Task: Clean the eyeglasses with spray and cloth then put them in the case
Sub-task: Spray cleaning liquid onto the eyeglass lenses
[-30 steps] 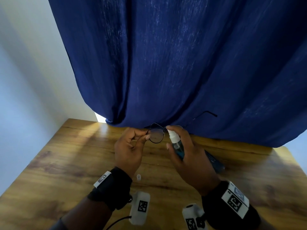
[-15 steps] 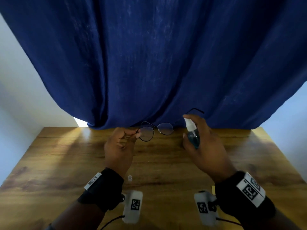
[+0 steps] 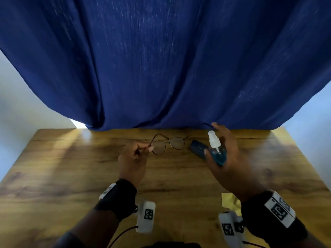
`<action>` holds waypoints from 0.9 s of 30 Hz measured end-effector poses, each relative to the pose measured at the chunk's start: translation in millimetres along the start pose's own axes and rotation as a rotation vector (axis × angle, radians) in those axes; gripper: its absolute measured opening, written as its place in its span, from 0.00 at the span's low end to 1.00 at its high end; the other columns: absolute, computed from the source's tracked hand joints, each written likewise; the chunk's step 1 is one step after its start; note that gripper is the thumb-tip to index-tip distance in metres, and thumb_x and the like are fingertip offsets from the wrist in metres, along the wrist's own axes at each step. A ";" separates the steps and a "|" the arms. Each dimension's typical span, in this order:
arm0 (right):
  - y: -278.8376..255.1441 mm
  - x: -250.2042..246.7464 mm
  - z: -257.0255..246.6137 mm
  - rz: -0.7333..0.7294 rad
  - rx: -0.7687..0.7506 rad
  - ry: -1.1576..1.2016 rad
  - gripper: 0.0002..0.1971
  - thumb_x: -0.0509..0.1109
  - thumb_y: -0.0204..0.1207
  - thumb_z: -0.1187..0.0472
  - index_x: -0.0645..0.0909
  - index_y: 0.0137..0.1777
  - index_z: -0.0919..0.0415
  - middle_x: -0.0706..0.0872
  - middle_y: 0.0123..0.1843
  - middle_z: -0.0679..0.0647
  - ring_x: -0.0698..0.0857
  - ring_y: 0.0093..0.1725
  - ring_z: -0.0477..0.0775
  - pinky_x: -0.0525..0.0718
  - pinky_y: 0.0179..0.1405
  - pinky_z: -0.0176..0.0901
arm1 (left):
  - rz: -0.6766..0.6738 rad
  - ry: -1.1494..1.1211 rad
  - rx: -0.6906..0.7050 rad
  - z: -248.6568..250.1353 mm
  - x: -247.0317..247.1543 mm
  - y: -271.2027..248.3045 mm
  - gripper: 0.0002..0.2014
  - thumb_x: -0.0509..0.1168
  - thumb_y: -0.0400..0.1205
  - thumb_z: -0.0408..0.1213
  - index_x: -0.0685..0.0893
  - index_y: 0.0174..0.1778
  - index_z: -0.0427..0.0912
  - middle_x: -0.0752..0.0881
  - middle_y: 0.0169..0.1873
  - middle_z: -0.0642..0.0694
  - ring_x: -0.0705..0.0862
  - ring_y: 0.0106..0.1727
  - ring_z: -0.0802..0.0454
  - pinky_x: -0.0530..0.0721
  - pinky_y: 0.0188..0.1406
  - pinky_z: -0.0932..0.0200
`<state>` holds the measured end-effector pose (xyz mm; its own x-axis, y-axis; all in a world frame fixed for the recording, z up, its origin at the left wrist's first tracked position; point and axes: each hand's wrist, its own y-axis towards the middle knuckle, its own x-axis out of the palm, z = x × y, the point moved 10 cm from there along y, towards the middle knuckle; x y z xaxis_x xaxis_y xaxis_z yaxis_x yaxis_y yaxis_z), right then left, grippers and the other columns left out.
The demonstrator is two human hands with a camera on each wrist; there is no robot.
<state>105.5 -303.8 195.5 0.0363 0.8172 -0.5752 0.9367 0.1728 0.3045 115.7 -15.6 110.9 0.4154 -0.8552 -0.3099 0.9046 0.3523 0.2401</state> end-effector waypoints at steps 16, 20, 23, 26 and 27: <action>-15.4 40.4 80.8 -0.328 0.034 -0.012 0.40 0.75 0.81 0.56 0.57 0.82 0.27 0.75 0.73 0.34 0.79 0.70 0.32 0.80 0.59 0.24 | -0.034 -0.289 -0.848 -193.8 68.8 -90.4 0.00 0.73 0.84 0.33 0.89 0.48 0.41 0.92 0.40 0.43 0.90 0.49 0.43 0.89 0.60 0.44; -17.1 47.3 74.3 -0.343 0.032 0.001 0.39 0.75 0.81 0.56 0.57 0.81 0.26 0.78 0.66 0.32 0.83 0.61 0.33 0.80 0.52 0.21 | -0.098 -0.440 -0.998 -193.8 76.0 -98.4 0.03 0.70 0.85 0.29 0.88 0.52 0.33 0.90 0.43 0.40 0.89 0.44 0.49 0.90 0.47 0.56; -20.7 51.3 63.8 -0.351 0.038 0.019 0.38 0.75 0.81 0.58 0.59 0.80 0.28 0.80 0.57 0.35 0.85 0.53 0.37 0.81 0.45 0.22 | -0.151 -0.358 -1.009 -195.3 68.3 -96.2 0.07 0.73 0.84 0.30 0.90 0.55 0.31 0.92 0.43 0.39 0.91 0.41 0.52 0.90 0.38 0.62; -24.6 55.2 50.9 -0.338 0.051 0.029 0.38 0.76 0.81 0.61 0.61 0.80 0.30 0.81 0.52 0.37 0.84 0.53 0.36 0.80 0.47 0.21 | -0.196 -0.336 -1.034 -196.5 63.2 -95.9 0.09 0.72 0.84 0.31 0.89 0.56 0.29 0.93 0.47 0.32 0.93 0.41 0.49 0.91 0.36 0.61; -25.7 57.0 46.7 -0.329 0.054 0.035 0.38 0.76 0.81 0.62 0.61 0.80 0.32 0.81 0.52 0.36 0.84 0.52 0.34 0.80 0.46 0.21 | -0.225 -0.348 -1.039 -193.6 61.8 -95.8 0.09 0.71 0.85 0.31 0.88 0.56 0.28 0.93 0.50 0.30 0.94 0.45 0.45 0.92 0.39 0.59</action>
<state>99.7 -287.4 119.4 -0.2825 0.7406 -0.6096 0.9131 0.4023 0.0657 73.4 -28.7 -109.3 0.3298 -0.9419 0.0637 0.6641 0.1835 -0.7248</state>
